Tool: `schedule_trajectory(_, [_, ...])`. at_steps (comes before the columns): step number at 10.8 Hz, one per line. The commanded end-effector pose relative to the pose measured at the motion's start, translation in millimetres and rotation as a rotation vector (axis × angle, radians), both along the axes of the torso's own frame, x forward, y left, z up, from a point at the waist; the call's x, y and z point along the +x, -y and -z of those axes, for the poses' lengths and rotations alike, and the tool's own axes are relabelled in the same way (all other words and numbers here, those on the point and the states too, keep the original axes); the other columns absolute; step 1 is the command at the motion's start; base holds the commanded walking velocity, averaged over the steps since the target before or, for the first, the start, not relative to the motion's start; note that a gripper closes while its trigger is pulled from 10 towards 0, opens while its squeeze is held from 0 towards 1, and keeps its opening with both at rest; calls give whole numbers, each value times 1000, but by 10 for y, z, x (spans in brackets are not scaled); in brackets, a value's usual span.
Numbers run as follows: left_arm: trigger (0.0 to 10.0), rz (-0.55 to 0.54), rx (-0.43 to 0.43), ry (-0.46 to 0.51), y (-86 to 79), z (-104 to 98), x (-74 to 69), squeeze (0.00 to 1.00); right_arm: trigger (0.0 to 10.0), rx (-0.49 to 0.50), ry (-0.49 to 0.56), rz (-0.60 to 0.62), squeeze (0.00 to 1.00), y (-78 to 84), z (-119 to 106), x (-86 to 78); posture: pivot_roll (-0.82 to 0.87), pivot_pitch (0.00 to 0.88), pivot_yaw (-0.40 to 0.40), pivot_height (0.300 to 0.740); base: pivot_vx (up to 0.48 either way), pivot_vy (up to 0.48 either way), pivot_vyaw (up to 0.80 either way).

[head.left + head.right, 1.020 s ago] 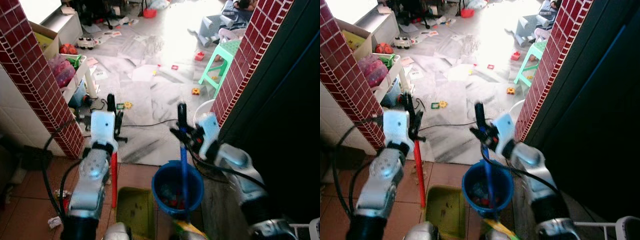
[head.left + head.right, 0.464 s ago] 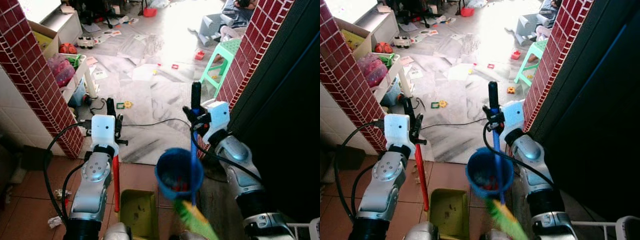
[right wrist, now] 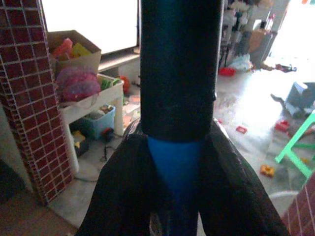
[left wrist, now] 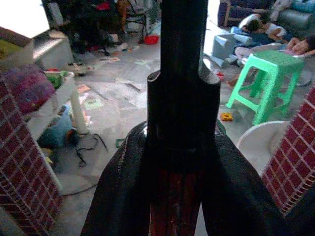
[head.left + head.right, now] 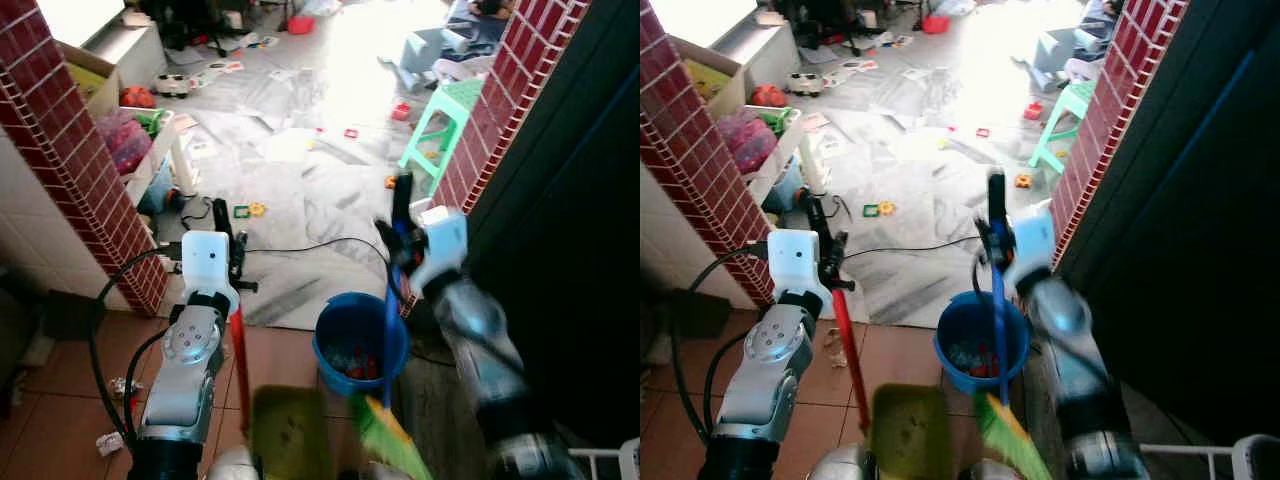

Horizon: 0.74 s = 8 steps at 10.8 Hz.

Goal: Sweep floor

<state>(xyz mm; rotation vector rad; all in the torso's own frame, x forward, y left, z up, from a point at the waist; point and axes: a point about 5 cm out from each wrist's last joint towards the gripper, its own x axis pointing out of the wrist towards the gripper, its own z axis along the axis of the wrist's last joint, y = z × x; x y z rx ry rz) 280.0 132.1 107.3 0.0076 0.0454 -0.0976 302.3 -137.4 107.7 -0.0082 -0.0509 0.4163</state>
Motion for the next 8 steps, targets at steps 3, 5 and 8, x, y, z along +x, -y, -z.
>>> schedule_trajectory(3, [10000,48,-29,-2,83,-28,-15,0,10000,84,-94,120,0,86,140,-54,-32,27,-38,740,0,480,0])
schedule_trajectory(5, [10000,71,-30,-2,118,-31,-18,0,10000,92,-122,141,0,89,163,-42,-30,22,-39,740,0,480,0])
schedule_trajectory(8, [10000,79,-29,-1,135,-44,-8,0,10000,93,-103,132,0,-14,116,4,-13,10,-38,740,0,480,0])
